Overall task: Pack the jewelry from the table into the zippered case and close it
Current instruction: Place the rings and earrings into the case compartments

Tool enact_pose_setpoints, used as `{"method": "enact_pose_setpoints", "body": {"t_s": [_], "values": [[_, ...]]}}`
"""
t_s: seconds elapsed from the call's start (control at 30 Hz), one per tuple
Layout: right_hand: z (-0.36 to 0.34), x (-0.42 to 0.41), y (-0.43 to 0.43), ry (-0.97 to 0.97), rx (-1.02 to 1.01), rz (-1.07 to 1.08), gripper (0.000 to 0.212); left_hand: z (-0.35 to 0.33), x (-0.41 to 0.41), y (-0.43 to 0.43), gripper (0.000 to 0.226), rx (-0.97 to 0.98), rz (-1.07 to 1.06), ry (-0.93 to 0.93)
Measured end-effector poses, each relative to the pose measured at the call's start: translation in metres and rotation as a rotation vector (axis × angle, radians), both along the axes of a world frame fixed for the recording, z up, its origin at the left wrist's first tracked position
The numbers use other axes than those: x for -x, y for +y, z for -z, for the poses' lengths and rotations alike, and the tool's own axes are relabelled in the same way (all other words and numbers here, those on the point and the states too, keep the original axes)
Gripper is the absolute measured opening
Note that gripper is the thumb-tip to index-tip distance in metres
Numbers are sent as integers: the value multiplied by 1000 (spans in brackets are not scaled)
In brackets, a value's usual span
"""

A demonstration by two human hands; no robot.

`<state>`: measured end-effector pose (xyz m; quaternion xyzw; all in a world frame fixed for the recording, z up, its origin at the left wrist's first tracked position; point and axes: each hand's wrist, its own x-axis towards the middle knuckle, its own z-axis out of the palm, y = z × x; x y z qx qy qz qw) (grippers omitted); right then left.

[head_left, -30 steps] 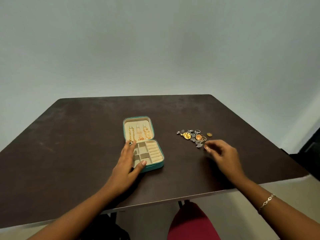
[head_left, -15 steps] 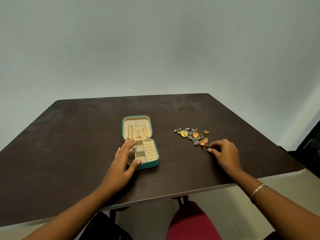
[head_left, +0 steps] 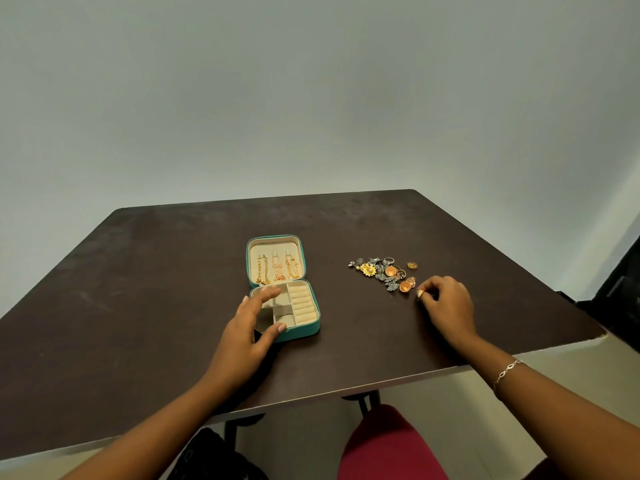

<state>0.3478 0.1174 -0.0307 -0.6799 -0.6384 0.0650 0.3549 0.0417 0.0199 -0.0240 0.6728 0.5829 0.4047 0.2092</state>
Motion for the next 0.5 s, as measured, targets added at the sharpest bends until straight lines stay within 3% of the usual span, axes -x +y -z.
{"method": "enact_pose_setpoints", "body": {"t_s": [0.1,0.23,0.43,0.5], "values": [[-3,8,-8,27,-129,-58,10,-2,-1,-3,37,-103,56,-7],[-12,47,-31,30,-280,-300,12,-1,2,-4,22,-190,87,-9],[-13,120,-54,41,-323,-572,4,0,2,-4,7,-221,77,-14],[-9,137,-57,80,-317,-610,8,-1,2,-5,11,-220,84,-34]]}}
